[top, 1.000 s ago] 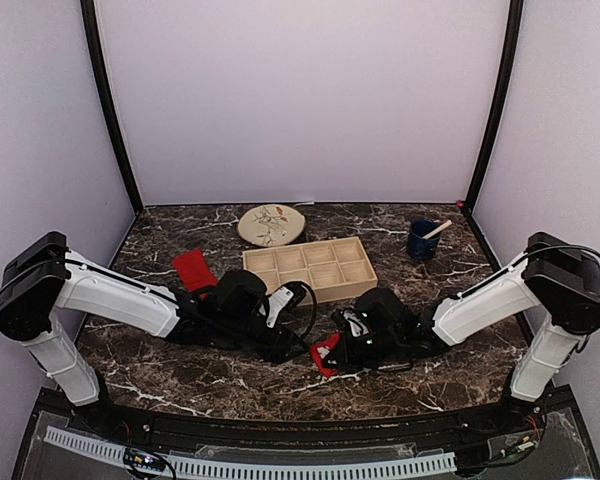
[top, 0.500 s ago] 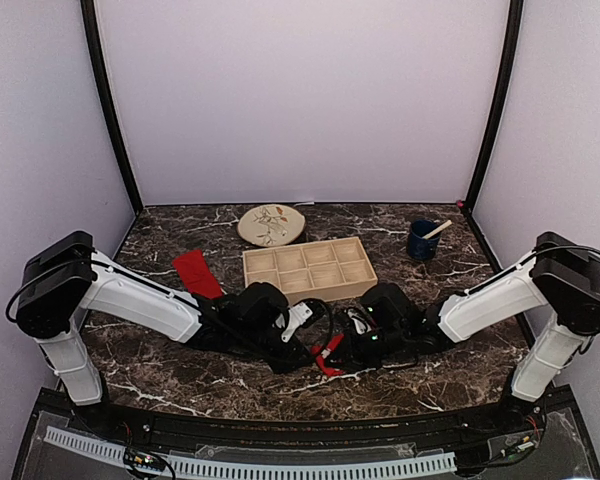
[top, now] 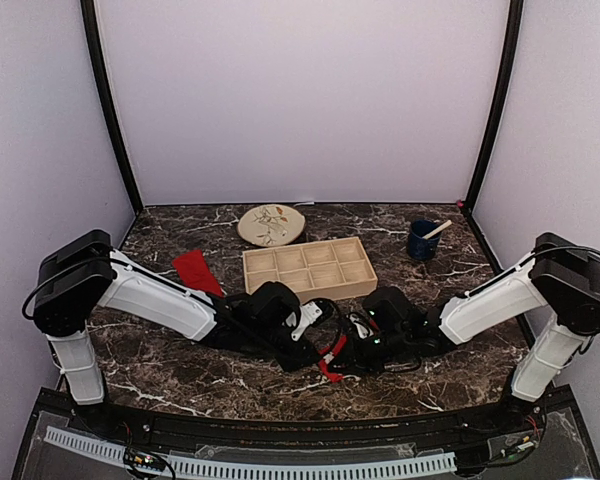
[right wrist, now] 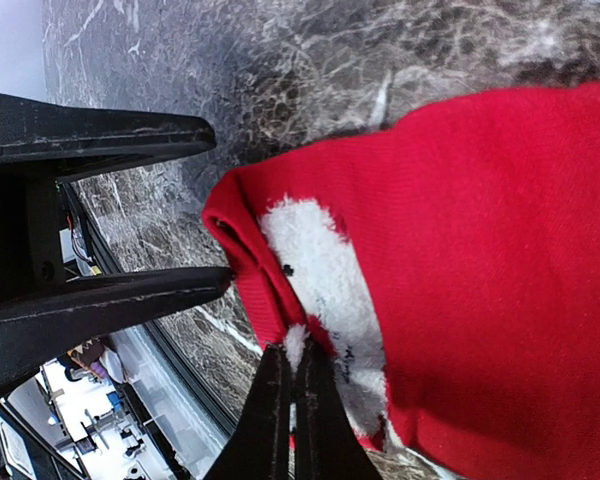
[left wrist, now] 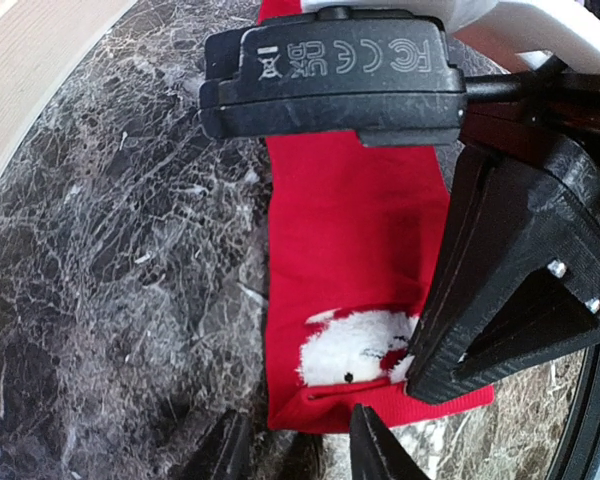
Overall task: Roll the socks
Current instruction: Pass from the right arm to the left
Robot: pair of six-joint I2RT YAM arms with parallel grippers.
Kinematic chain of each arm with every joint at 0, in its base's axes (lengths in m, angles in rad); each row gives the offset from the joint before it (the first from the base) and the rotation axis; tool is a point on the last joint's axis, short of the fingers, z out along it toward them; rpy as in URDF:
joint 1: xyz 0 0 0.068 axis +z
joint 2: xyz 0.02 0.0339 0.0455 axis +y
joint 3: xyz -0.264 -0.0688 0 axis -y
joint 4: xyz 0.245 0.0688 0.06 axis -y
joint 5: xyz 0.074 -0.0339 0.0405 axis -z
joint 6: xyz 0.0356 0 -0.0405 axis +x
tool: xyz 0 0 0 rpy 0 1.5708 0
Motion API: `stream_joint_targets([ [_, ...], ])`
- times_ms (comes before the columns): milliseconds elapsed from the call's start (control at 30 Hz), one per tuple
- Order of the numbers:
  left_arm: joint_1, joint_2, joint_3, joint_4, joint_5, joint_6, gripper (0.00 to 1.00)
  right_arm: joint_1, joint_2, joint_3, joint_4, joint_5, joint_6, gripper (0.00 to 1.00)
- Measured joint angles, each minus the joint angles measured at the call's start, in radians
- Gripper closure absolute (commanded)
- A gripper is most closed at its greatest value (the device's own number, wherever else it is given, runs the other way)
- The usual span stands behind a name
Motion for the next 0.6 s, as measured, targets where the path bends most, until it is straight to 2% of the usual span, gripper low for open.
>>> stream_joint_targets([
  [333, 0.0, 0.038, 0.037, -0.029, 0.015, 0.017, 0.75, 0.0, 0.001, -0.001, -0.001, 0.0, 0.002, 1.0],
  [533, 0.0, 0.06, 0.063, -0.039, 0.035, 0.02, 0.98, 0.0, 0.001, 0.0, -0.017, 0.003, -0.006, 1.0],
  [600, 0.0, 0.068, 0.076, -0.041, 0.042, 0.019, 1.0, 0.0, 0.001, 0.003, -0.026, 0.006, -0.016, 0.94],
])
